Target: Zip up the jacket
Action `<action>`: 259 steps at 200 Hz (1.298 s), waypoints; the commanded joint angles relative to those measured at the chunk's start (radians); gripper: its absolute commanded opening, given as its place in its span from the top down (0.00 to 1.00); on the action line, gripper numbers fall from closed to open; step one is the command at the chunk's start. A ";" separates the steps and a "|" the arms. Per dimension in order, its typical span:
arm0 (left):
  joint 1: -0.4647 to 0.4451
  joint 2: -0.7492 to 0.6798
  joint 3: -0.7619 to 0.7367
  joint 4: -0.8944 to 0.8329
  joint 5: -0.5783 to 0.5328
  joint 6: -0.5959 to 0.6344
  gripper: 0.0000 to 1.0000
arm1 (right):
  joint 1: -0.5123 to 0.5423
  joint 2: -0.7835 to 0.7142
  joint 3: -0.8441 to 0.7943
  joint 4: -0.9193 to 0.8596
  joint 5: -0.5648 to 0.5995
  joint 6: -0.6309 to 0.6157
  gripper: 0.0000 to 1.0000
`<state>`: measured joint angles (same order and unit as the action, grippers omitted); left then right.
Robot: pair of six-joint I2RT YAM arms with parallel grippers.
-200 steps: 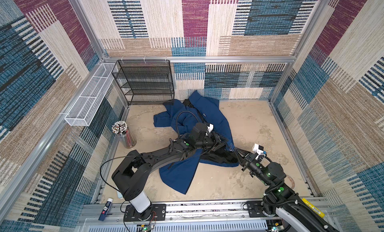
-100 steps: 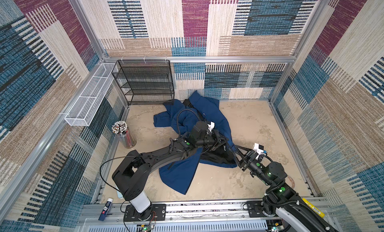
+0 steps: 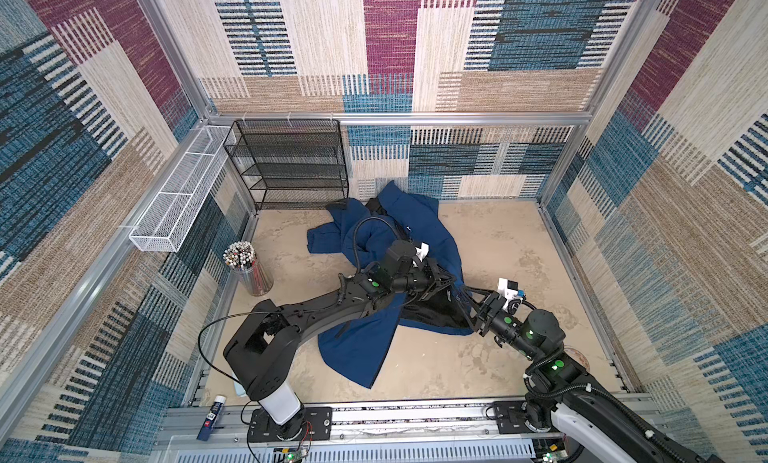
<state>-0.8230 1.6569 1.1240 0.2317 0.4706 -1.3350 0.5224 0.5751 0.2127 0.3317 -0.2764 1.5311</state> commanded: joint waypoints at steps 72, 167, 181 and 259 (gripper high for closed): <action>0.001 -0.007 0.007 0.007 0.025 0.028 1.00 | 0.001 0.006 -0.007 0.082 0.004 -0.019 0.67; 0.006 -0.006 -0.001 0.014 0.037 0.023 1.00 | -0.001 -0.020 -0.030 0.079 0.017 -0.020 0.72; 0.005 -0.006 -0.002 0.010 0.037 0.025 1.00 | -0.001 -0.016 -0.029 0.086 0.019 -0.023 0.77; 0.016 -0.010 -0.001 0.004 0.040 0.028 0.98 | -0.001 -0.027 -0.036 0.078 0.022 -0.025 0.90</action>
<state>-0.8135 1.6562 1.1210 0.2195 0.5030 -1.3350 0.5213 0.5549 0.1783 0.3763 -0.2600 1.5169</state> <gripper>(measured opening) 0.065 0.111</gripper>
